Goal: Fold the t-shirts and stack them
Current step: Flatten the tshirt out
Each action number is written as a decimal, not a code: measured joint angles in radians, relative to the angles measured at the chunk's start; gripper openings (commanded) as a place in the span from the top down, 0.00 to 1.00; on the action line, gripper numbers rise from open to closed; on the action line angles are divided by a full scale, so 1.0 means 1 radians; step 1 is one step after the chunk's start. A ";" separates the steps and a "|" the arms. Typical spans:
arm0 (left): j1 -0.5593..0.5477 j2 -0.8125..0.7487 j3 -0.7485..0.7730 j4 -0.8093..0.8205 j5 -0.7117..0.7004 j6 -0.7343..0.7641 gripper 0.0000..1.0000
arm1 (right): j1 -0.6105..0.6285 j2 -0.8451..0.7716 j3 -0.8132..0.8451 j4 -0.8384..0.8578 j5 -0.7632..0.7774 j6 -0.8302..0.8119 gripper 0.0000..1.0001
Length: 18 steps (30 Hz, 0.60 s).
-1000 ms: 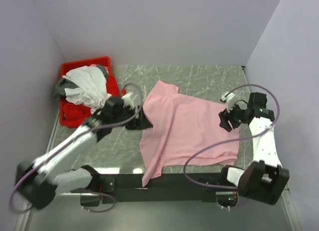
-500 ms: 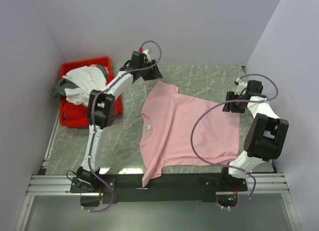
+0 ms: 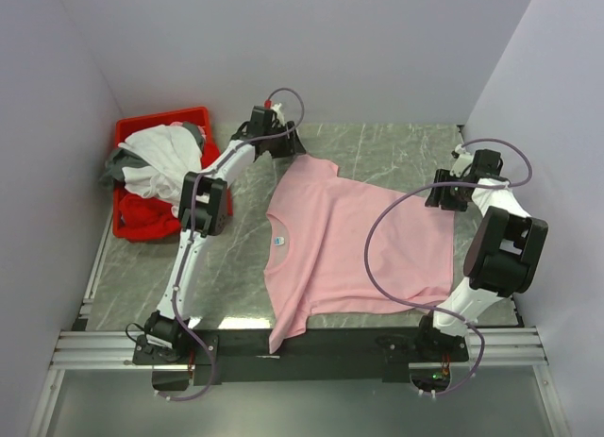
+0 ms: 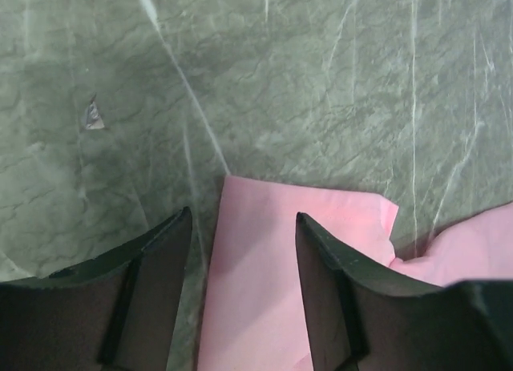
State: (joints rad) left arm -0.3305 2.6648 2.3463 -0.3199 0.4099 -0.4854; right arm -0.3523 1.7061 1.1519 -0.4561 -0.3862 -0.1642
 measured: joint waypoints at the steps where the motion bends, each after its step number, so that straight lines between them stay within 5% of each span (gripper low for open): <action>1: -0.004 0.002 0.008 -0.002 -0.009 0.003 0.42 | -0.003 0.000 0.000 0.000 -0.003 0.000 0.41; 11: -0.066 0.031 0.059 -0.028 -0.135 0.058 0.56 | -0.022 0.000 0.000 -0.001 -0.055 0.004 0.41; 18: -0.079 0.031 0.061 -0.045 -0.242 0.078 0.84 | -0.032 0.000 0.000 -0.001 -0.071 0.006 0.40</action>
State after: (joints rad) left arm -0.4099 2.6961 2.4069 -0.3649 0.1680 -0.4076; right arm -0.3843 1.7061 1.1519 -0.4572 -0.4568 -0.1581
